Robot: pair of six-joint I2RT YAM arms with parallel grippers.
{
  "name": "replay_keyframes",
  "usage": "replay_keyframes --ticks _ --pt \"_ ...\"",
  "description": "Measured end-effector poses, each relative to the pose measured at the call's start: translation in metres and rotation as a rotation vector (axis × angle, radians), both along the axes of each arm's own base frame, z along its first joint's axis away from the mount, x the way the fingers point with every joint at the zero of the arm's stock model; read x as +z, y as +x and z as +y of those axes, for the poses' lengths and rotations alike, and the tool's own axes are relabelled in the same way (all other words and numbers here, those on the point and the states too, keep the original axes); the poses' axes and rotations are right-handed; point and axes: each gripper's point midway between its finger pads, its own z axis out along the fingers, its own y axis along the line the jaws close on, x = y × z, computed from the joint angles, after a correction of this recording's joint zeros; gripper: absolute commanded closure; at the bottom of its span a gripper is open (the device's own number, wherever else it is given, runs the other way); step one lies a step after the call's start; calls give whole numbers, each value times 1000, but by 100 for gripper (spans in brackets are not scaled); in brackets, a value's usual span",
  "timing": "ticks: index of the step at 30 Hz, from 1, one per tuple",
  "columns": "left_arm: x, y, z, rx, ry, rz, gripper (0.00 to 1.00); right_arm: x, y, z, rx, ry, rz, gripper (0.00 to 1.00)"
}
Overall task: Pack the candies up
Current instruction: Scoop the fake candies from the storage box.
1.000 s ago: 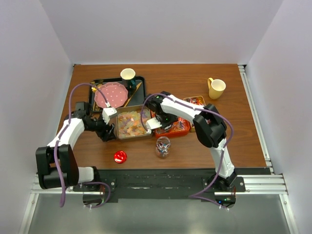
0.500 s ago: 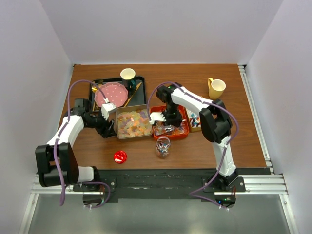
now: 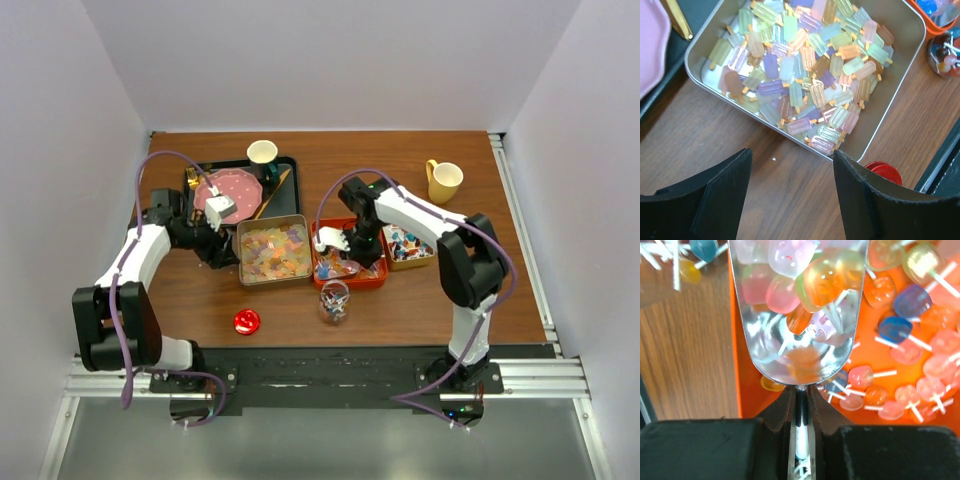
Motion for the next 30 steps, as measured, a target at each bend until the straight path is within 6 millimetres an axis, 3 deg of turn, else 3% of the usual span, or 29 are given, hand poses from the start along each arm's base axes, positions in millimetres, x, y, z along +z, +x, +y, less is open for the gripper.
replay_keyframes --ticks 11,16,30 --pt "7 19 2 29 -11 4 30 15 21 4 -223 162 -147 100" --pt "13 26 2 35 -13 -13 30 21 14 -2 -276 175 -150 100" --pt "15 33 0 121 -56 -14 30 126 1 -12 -219 203 -213 100"
